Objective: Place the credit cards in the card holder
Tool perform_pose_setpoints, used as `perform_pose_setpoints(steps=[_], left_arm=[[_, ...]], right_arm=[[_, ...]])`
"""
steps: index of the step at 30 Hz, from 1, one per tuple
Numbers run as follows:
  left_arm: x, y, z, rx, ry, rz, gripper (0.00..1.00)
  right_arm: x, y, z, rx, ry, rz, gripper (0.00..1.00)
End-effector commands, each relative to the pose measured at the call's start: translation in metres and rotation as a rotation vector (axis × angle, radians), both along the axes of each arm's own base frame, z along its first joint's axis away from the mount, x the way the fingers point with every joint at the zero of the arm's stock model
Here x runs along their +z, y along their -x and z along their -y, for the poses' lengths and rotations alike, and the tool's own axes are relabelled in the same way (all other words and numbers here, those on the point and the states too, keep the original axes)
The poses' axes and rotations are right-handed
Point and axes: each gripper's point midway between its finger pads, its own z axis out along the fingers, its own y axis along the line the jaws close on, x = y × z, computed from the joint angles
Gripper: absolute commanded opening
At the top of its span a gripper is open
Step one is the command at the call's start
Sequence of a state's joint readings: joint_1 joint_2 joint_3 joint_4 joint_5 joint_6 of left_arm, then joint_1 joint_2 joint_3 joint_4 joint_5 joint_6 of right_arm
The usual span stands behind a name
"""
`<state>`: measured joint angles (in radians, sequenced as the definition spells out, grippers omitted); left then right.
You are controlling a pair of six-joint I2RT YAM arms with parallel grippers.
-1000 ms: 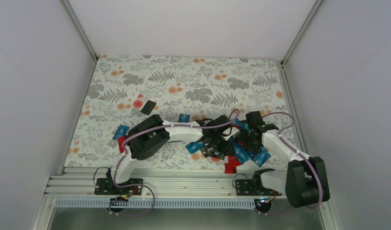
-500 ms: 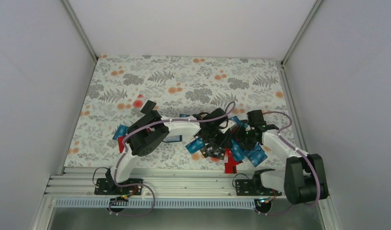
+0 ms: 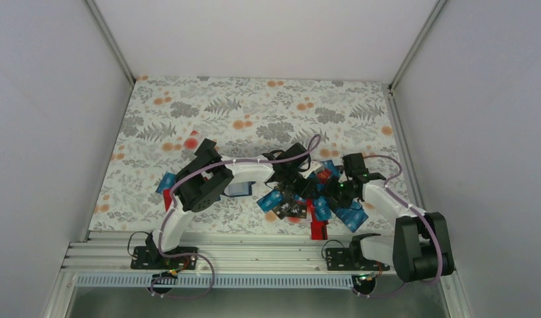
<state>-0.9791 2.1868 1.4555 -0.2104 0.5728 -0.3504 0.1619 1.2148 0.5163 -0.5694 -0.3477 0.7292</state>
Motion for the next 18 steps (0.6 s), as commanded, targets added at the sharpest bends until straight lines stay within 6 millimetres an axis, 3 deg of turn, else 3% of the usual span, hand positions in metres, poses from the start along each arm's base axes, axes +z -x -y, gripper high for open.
perform_pose_setpoints(steps=[1, 7, 18], left_arm=[[-0.044, -0.011, -0.005, 0.047, -0.072, 0.024, 0.34], [-0.042, -0.012, -0.002, 0.048, -0.059, 0.019, 0.34], [-0.04, -0.01, 0.002, 0.042, -0.046, 0.006, 0.31]], right_arm=[[0.011, 0.018, -0.026, 0.101, -0.131, -0.028, 0.4], [0.018, 0.007, -0.014, 0.122, -0.035, 0.01, 0.35], [0.027, 0.001, -0.022, 0.216, -0.05, 0.057, 0.27]])
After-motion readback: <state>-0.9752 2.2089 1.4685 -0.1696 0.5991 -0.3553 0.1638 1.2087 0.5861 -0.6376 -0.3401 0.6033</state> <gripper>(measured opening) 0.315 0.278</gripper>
